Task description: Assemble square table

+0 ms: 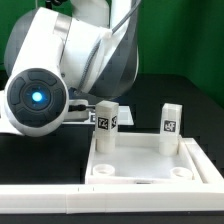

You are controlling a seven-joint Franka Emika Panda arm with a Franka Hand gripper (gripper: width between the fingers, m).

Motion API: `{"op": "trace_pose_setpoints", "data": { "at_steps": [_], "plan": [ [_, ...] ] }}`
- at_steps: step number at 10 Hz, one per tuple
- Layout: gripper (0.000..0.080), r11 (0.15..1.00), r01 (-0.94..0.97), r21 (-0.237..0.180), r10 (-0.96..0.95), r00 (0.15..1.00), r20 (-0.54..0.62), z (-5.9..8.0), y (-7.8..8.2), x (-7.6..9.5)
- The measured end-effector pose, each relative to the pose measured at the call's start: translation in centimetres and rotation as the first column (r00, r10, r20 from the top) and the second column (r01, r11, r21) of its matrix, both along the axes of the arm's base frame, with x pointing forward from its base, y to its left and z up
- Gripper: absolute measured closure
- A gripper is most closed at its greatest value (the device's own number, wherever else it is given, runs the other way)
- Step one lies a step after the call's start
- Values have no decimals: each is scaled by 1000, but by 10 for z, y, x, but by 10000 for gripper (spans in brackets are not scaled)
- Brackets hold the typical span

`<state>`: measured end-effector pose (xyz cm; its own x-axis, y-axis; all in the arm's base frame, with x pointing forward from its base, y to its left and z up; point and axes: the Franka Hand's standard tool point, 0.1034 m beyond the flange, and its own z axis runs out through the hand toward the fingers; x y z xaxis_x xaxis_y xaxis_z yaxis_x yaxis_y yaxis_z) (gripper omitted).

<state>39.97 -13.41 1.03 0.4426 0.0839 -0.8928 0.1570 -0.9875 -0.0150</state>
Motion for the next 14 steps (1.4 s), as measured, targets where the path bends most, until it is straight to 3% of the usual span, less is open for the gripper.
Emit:
{"op": "trace_pose_setpoints", "data": {
  "at_steps": [3, 5, 6, 7, 10, 12, 14],
  "plan": [
    [150, 1000, -1, 0, 1, 1000, 2, -3, -1, -1],
    [394, 1000, -1, 0, 1, 1000, 1, -4, -1, -1],
    [394, 1000, -1, 0, 1, 1000, 2, -4, -1, -1],
    [512, 1000, -1, 0, 1, 1000, 2, -4, -1, -1],
    [512, 1000, -1, 1, 1, 1000, 1, 0, -1, 1],
    [512, 1000, 8, 17, -8, 1000, -14, 19, 3, 4],
    [512, 999, 25, 44, -23, 999, -40, 56, 9, 10]
  ]
}}
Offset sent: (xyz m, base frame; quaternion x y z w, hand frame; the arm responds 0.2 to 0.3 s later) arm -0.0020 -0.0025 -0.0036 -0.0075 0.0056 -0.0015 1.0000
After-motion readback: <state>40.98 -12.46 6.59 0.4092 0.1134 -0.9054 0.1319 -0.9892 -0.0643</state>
